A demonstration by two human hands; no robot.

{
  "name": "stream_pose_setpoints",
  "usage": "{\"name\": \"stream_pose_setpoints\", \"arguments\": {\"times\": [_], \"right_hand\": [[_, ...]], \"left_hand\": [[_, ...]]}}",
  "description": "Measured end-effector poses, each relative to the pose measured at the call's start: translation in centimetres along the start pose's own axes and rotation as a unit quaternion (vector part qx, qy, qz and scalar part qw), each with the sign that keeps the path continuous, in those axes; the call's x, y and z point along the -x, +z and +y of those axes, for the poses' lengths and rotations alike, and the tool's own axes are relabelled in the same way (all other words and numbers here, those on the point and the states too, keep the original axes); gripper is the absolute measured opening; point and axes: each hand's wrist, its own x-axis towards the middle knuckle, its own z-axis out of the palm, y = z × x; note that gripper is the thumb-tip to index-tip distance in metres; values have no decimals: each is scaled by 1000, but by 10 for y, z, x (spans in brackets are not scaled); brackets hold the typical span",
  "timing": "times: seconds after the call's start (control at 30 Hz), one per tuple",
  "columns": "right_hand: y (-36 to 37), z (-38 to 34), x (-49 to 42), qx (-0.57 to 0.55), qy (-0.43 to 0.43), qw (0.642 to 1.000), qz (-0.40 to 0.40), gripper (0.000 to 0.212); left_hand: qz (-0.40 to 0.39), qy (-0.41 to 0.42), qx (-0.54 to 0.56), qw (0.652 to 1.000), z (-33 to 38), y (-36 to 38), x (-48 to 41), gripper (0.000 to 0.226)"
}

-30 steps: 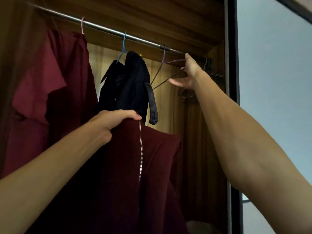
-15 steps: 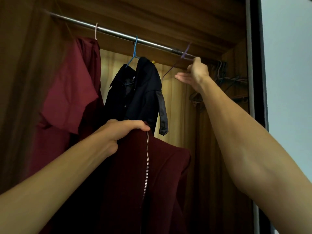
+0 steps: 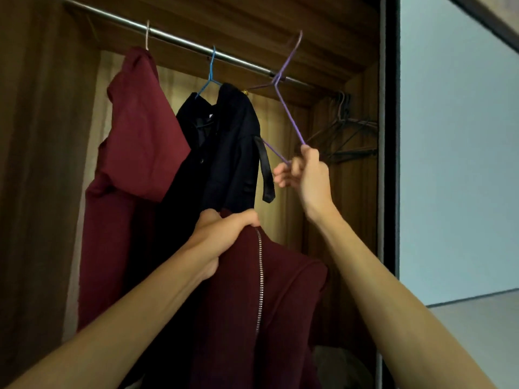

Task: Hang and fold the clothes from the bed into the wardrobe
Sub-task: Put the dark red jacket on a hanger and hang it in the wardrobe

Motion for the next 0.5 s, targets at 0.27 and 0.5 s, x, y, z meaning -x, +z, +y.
{"name": "stream_pose_setpoints", "arguments": {"times": [0.27, 0.5], "right_hand": [[-56, -35, 180, 25, 49, 994, 96, 51], [-96, -93, 335, 83, 147, 985, 31, 46]], "left_hand": [[-134, 56, 35, 989, -37, 19, 67, 27], [-206, -8, 69, 976, -62, 62, 148, 59]]}}
